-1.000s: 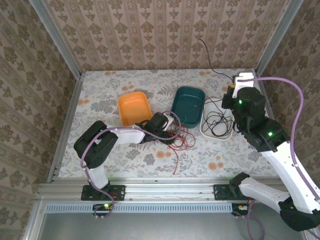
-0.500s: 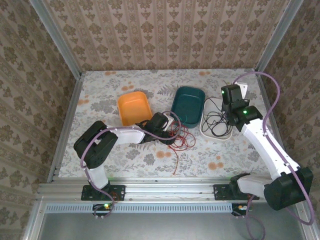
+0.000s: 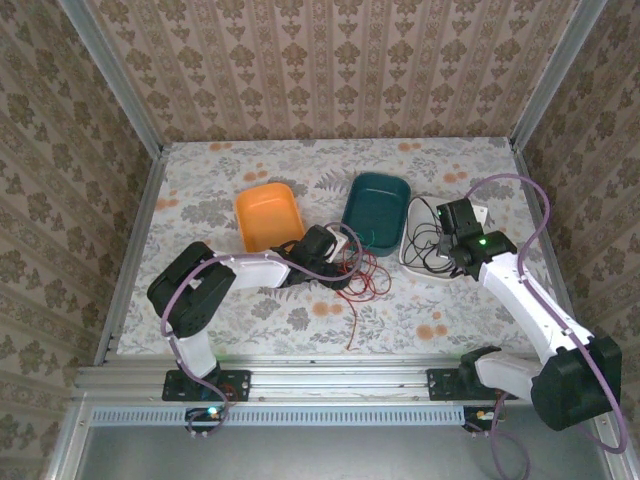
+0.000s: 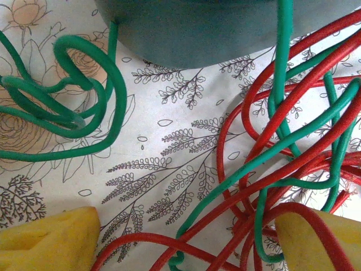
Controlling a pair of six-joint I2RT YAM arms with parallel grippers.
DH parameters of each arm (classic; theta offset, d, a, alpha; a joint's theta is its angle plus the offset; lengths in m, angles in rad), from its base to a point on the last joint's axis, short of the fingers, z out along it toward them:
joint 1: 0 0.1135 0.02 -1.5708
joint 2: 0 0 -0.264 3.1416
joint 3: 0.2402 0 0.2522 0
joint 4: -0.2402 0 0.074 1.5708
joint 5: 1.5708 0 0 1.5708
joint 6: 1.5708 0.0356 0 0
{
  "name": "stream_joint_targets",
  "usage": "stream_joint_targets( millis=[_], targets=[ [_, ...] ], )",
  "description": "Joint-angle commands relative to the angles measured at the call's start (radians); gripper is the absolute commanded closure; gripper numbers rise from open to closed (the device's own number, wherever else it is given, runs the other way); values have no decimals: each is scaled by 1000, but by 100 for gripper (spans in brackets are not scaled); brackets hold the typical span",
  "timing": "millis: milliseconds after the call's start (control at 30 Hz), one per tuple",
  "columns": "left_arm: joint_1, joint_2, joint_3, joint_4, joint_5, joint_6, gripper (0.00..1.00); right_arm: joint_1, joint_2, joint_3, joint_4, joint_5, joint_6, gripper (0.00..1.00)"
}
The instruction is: Untangle the cables
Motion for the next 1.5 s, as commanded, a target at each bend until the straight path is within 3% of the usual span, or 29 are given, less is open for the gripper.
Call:
stream_joint_targets(
  millis=[0, 233, 567, 833, 1000, 1067, 1333, 1467],
  targets=[
    [-5, -3, -20, -37, 0, -9, 17, -3, -1, 5, -71, -25, 26, 100],
    [-7, 9, -15, -36, 8, -6, 17, -22, 42, 8, -91, 21, 58, 100],
    [-7, -8, -19, -47, -1, -6, 17, -48, 295, 103, -28, 146, 157, 100],
    [-7, -16, -20, -49, -5, -5, 17, -48, 485, 153, -19, 113, 193, 100],
    [-5, -28, -16, -59, -9, 5, 17, -46, 484, 168, -17, 107, 181, 99],
    [-5, -34, -16, -61, -9, 7, 16, -47, 443, 166, -11, 108, 174, 92],
    [-2, -31, -2, -51, -2, 9, 16, -48, 277, 159, -23, 82, 152, 44],
    [-2, -30, -5, -39, 0, 1, 16, -48, 254, 148, -62, 64, 174, 40]
  ],
)
